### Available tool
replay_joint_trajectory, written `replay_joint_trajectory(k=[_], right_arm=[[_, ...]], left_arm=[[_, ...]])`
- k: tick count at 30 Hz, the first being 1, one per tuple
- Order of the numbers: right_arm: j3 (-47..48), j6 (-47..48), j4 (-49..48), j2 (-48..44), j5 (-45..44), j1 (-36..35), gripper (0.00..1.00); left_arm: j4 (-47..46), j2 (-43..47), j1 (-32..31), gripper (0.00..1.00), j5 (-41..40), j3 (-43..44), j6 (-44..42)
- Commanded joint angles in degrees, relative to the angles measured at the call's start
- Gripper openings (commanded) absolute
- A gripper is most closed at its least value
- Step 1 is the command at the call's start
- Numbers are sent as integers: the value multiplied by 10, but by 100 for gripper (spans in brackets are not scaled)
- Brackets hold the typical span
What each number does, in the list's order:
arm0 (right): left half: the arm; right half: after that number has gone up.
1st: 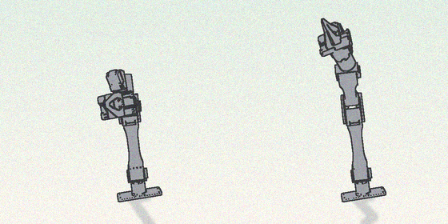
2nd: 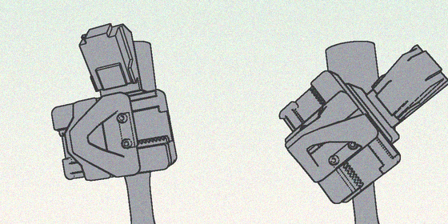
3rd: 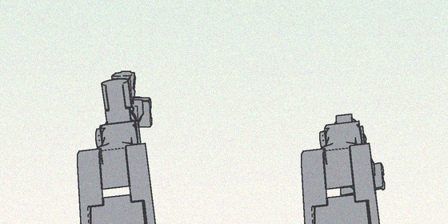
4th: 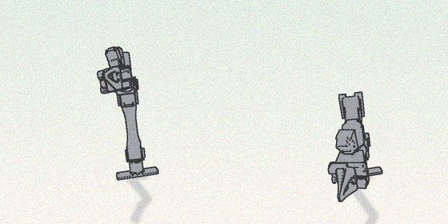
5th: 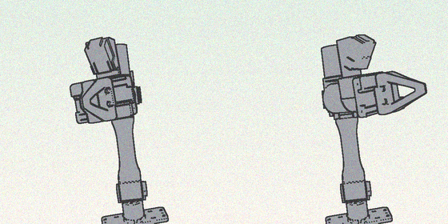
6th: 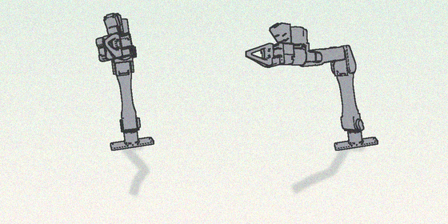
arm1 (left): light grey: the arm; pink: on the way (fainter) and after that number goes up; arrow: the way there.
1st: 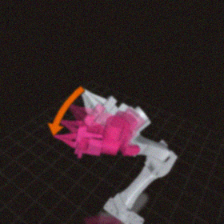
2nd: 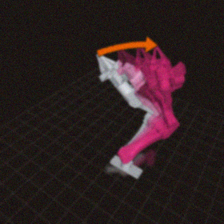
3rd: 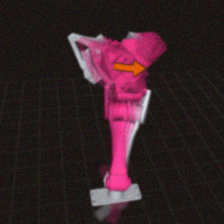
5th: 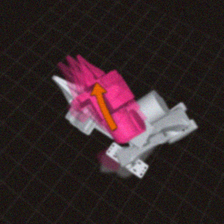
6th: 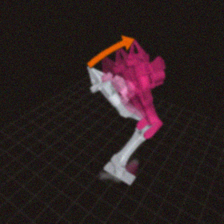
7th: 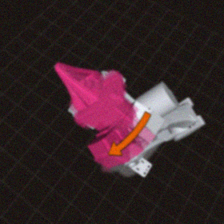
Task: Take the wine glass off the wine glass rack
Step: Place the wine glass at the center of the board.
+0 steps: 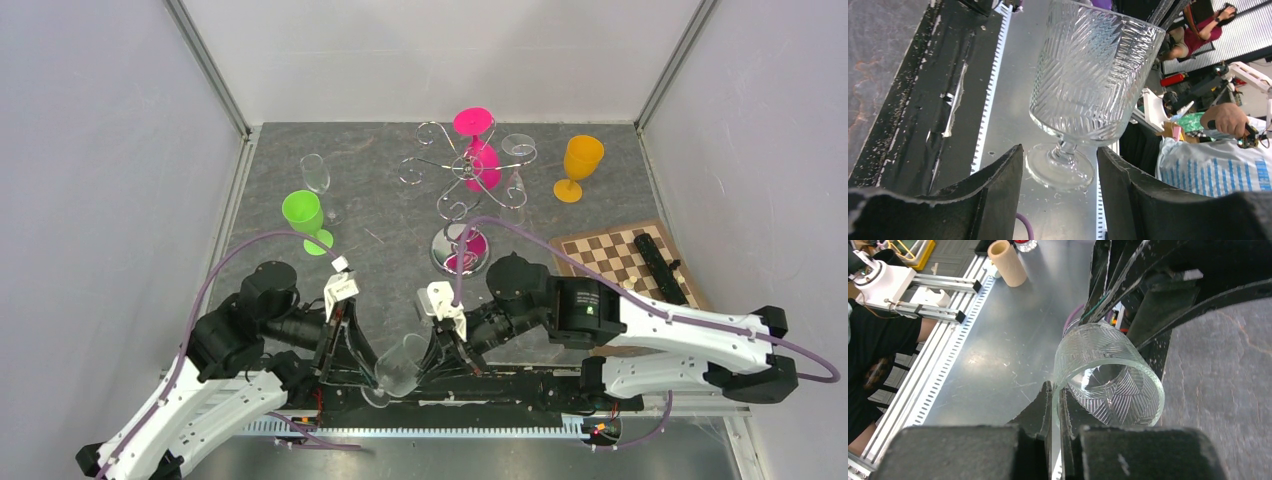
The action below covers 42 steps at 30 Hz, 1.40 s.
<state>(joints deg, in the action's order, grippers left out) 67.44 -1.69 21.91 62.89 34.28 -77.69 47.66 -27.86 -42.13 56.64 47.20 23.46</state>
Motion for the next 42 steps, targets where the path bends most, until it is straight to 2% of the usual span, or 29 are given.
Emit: replay_joint_trajectory(k=[1, 7, 13, 29, 36, 40, 42], right_arm=[[-13, 5, 24, -54, -50, -3, 0], [-55, -23, 63, -114, -128, -3, 0], [-42, -52, 149, -167, -275, -3, 0], [-22, -188, 312, -198, -616, -2, 0], [2, -194, 332, -158, -653, 14, 0], [11, -164, 330, -146, -637, 87, 0], [4, -138, 320, -144, -595, 147, 0]], left_arm=[[-32, -23, 3, 63, -42, 20, -14], [-60, -35, 3, 64, -51, 16, -3], [-66, -43, 3, 64, -62, 5, -2], [-106, -44, 3, 64, -53, -41, 4], [-114, -31, 3, 63, -46, -50, 4], [-115, -21, 3, 63, -45, -55, 3], [-116, -17, 3, 63, -44, -56, 2]])
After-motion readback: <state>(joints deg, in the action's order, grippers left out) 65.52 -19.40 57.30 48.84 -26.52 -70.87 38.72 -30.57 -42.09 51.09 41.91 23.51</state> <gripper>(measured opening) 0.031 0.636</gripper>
